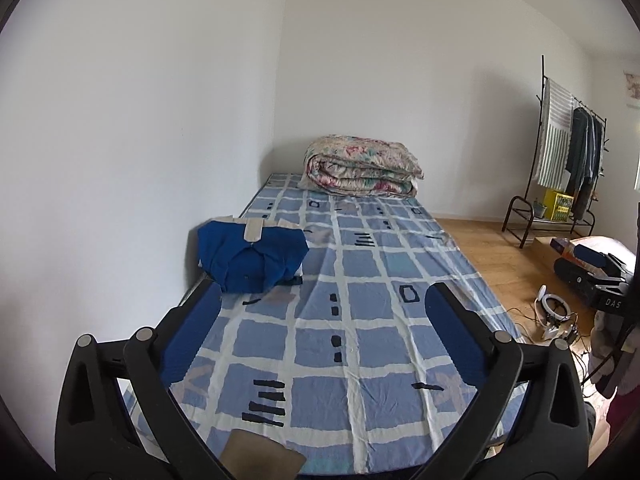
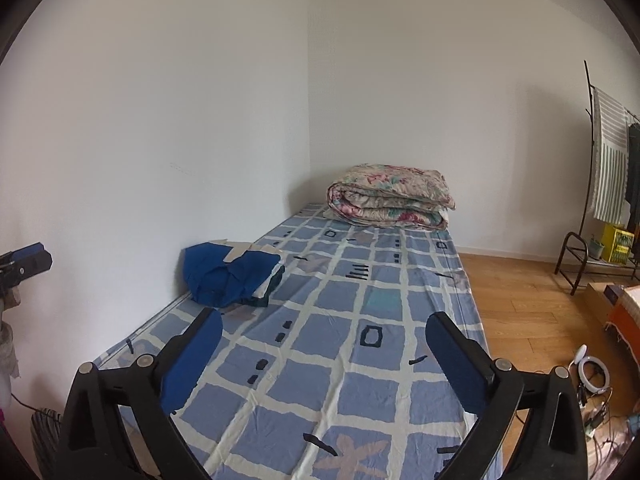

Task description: Fold large clothes

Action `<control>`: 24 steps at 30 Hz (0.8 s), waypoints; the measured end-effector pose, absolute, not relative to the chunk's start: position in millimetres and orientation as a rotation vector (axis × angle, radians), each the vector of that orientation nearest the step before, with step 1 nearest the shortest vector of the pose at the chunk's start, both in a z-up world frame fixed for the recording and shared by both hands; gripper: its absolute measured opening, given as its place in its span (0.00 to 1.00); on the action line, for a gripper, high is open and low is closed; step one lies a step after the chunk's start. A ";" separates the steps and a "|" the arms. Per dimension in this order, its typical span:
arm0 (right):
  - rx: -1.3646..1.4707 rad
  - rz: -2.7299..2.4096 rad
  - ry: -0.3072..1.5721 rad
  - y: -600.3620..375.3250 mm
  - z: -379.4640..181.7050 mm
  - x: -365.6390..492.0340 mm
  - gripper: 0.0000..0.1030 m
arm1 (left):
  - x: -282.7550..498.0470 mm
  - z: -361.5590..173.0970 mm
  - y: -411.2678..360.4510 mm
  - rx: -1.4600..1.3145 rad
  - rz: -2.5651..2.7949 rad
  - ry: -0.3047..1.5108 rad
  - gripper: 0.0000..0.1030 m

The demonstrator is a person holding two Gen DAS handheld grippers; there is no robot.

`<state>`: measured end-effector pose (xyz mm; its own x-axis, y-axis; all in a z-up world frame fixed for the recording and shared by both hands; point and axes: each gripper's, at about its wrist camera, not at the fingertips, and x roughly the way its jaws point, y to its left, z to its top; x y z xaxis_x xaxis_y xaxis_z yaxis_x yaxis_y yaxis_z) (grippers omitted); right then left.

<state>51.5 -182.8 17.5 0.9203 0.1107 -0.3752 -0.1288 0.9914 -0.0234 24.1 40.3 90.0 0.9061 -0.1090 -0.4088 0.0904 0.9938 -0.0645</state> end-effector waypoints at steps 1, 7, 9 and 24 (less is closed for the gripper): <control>-0.045 0.123 0.389 -182.9 12.9 53.6 1.00 | 28.0 84.0 37.3 -0.047 -0.105 0.428 1.00; -0.049 0.137 0.439 -173.0 -22.3 79.3 1.00 | 54.3 52.6 23.7 -0.032 -0.072 0.416 1.00; -0.044 0.148 0.452 -168.2 -31.9 89.1 1.00 | 64.0 41.1 21.7 -0.046 -0.070 0.431 1.00; -0.029 0.040 0.435 -180.4 -85.0 137.2 1.00 | 133.7 -26.1 15.4 -0.035 -0.016 0.495 1.00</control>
<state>137.2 -180.4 -85.0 0.9060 0.0320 -0.4221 -0.0445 0.9988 -0.0196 133.7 15.4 -26.1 0.8796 -0.0242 -0.4750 0.0071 0.9993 -0.0379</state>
